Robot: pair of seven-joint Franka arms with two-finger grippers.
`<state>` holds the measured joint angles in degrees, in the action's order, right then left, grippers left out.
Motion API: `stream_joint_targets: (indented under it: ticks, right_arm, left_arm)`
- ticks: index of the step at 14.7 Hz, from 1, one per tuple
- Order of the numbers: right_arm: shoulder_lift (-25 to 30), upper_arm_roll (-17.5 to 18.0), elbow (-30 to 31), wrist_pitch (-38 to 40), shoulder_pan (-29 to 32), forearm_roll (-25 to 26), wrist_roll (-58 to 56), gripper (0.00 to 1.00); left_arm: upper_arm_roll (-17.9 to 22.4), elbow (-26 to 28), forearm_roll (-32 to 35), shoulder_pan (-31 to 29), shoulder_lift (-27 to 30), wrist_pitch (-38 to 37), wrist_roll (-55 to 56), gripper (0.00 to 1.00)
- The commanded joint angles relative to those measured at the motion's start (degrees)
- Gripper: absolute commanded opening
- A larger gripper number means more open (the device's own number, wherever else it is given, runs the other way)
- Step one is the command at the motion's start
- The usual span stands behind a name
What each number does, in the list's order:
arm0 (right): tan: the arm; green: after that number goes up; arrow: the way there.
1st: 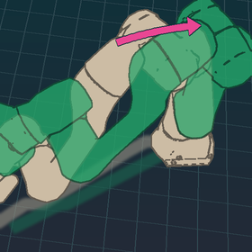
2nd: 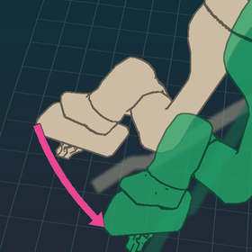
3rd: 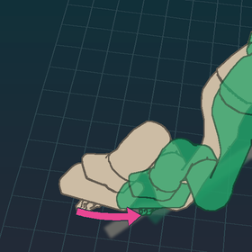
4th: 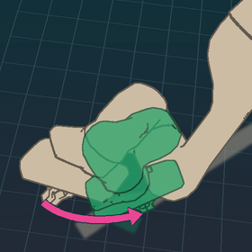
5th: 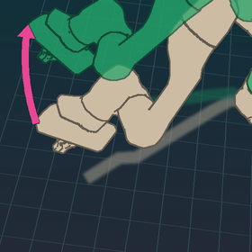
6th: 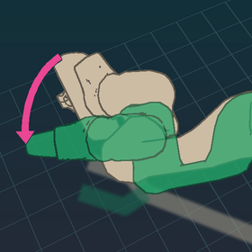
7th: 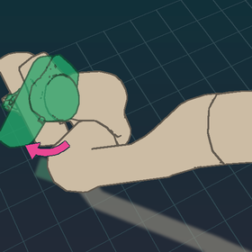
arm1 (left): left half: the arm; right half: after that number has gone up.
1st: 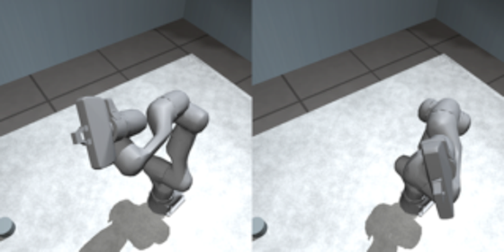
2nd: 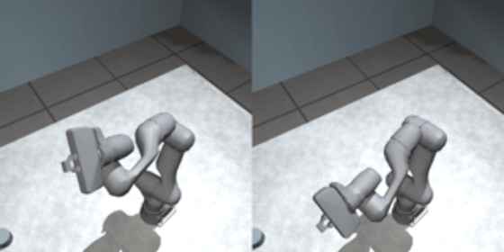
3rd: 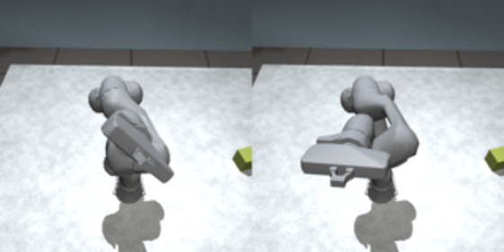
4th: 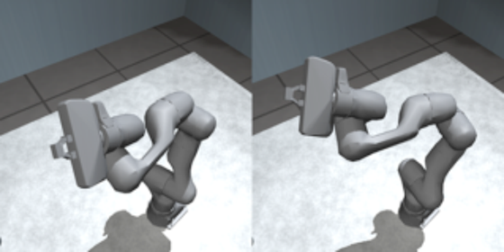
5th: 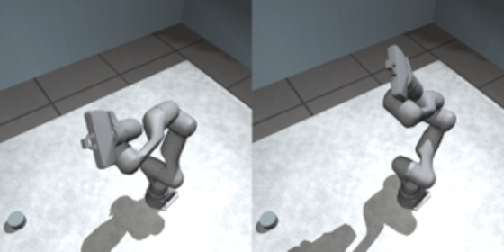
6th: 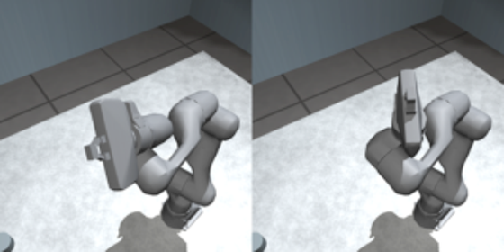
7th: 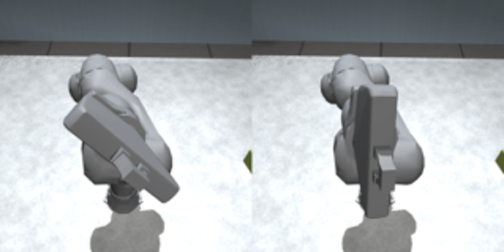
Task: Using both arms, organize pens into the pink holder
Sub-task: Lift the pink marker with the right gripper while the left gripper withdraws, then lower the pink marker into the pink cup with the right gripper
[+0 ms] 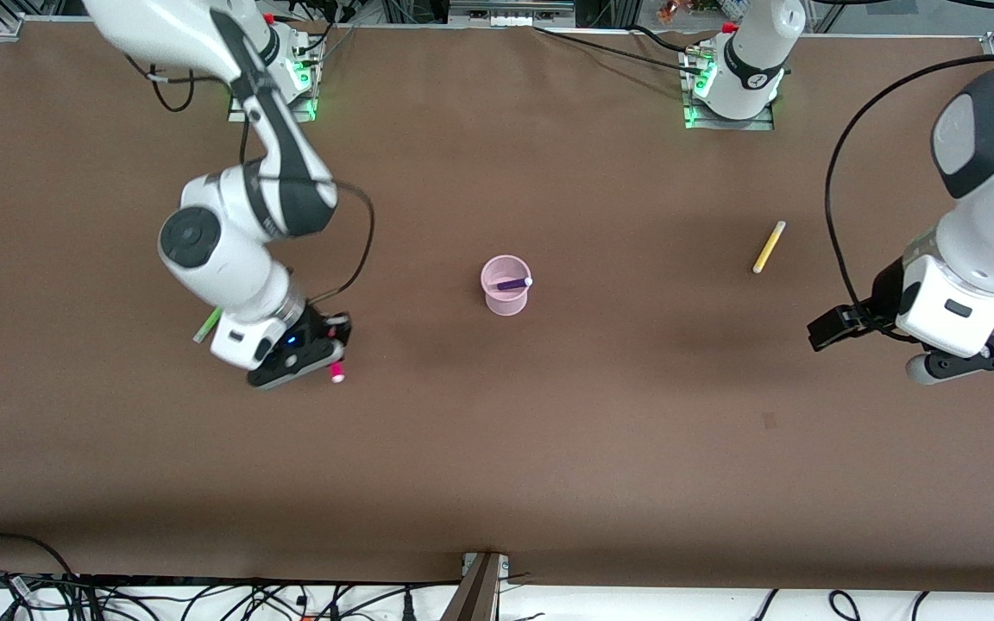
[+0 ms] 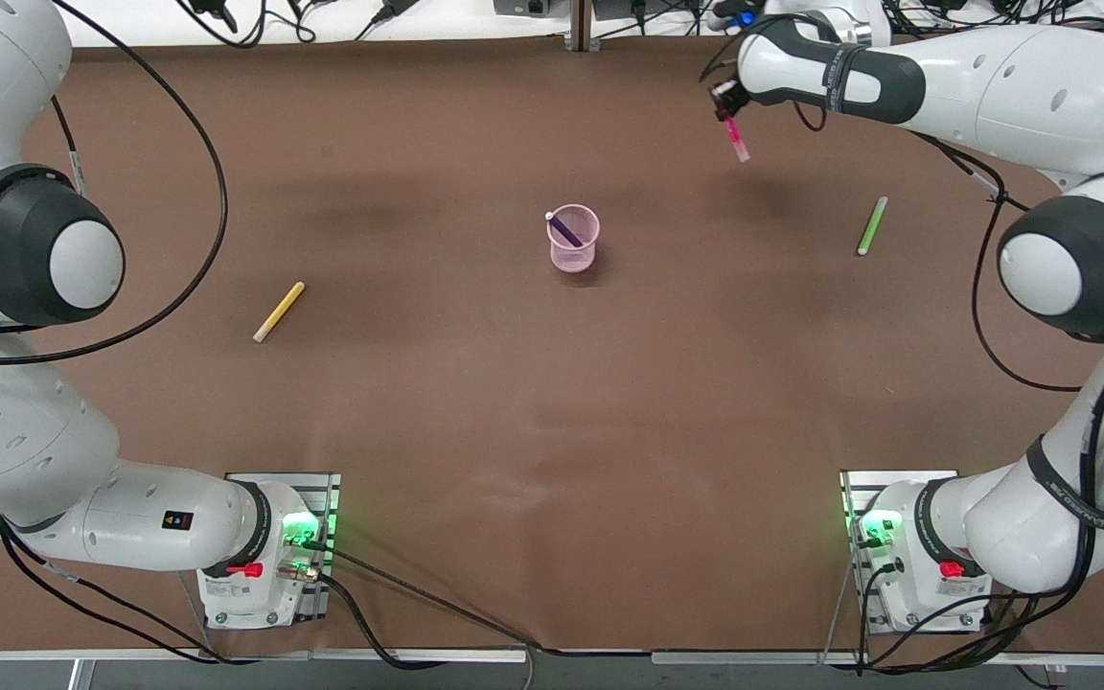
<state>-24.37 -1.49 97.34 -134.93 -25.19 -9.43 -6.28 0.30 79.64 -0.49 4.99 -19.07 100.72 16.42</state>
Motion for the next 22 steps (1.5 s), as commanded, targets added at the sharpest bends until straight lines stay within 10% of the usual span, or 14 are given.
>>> stream_joint_targets:
  ticks: [1, 8, 12, 22]
  right_arm:
    - [3.62, 4.20, 1.89, -2.51, -0.38, -0.94, 3.64, 0.00]
    - [3.37, 5.01, 3.99, -20.60, -13.90, 6.41, 21.62, 0.00]
    - [-1.90, 4.92, 4.17, -27.03, -16.29, 17.94, 33.61, 0.00]
    - [-7.80, 1.40, 3.64, -34.34, -18.22, 20.95, 34.58, 0.00]
  left_arm:
    - [-0.83, 6.48, -2.58, -3.22, 3.86, 0.00, -9.11, 1.00]
    - [-1.00, 22.22, -2.59, -5.69, 12.21, 11.77, -14.84, 1.00]
    - [-0.65, 21.27, -2.41, -5.87, 12.57, 12.13, -14.49, 1.00]
    - [-0.83, 20.29, -2.41, -6.04, 11.42, 14.24, -13.17, 1.00]
